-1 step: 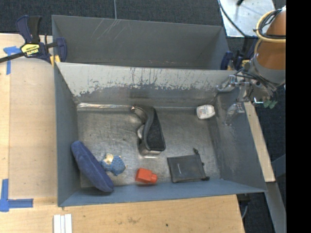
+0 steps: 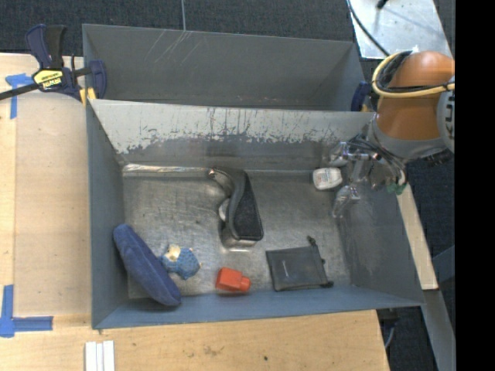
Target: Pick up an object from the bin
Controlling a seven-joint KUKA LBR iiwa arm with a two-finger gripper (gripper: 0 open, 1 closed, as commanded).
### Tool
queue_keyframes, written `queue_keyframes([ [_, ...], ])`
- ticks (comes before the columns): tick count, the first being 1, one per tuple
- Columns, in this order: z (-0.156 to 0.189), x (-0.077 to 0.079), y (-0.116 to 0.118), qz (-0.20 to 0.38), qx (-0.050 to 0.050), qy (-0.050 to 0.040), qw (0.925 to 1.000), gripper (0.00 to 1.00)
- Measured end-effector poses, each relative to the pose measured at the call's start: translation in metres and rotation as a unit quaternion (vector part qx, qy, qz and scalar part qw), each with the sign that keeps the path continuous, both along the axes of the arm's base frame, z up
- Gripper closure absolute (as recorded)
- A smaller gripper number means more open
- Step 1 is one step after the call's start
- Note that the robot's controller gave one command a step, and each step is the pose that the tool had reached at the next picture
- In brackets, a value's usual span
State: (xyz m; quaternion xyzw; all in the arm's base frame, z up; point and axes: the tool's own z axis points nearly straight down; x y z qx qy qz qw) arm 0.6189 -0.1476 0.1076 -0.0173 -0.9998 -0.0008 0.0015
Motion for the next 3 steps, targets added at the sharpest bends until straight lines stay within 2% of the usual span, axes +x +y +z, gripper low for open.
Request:
queue_keyframes([
  [1, -0.034, 0.005, 0.015, -0.053, -0.002, -0.0007, 0.9986, 0.00],
  [2, -0.033, 0.008, 0.015, -0.052, -0.002, -0.0078, 0.9986, 1.00],
  [3, 0.163, -0.009, 0.041, 0.071, -0.002, -0.0080, 0.9975, 1.00],
])
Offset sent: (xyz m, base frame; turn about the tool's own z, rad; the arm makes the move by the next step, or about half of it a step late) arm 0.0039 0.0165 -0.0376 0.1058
